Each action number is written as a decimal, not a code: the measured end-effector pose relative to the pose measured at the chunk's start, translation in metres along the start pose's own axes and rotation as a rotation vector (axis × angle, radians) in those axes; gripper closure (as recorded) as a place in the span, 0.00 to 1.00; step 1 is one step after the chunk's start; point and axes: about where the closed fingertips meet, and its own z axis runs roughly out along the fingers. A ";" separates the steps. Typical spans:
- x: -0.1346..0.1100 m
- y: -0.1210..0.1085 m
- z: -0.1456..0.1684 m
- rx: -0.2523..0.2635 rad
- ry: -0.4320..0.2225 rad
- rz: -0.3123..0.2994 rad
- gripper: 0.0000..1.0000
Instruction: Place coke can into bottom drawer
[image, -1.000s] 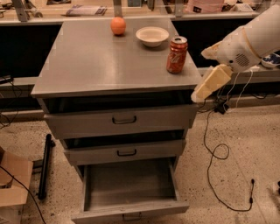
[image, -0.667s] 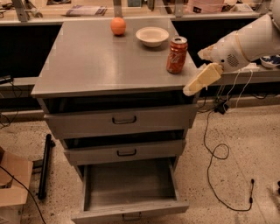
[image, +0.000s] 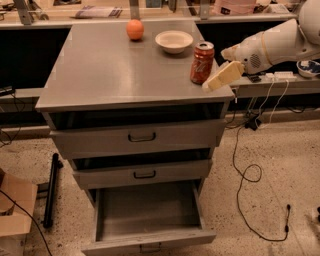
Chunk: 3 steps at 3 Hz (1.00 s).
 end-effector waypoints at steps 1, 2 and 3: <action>-0.008 -0.023 0.011 -0.001 -0.021 -0.014 0.00; -0.017 -0.044 0.026 -0.008 -0.039 -0.032 0.00; -0.024 -0.060 0.051 -0.027 -0.049 -0.045 0.03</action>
Offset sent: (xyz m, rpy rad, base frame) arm 0.0918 0.0063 0.0074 0.0363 -0.0656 0.0371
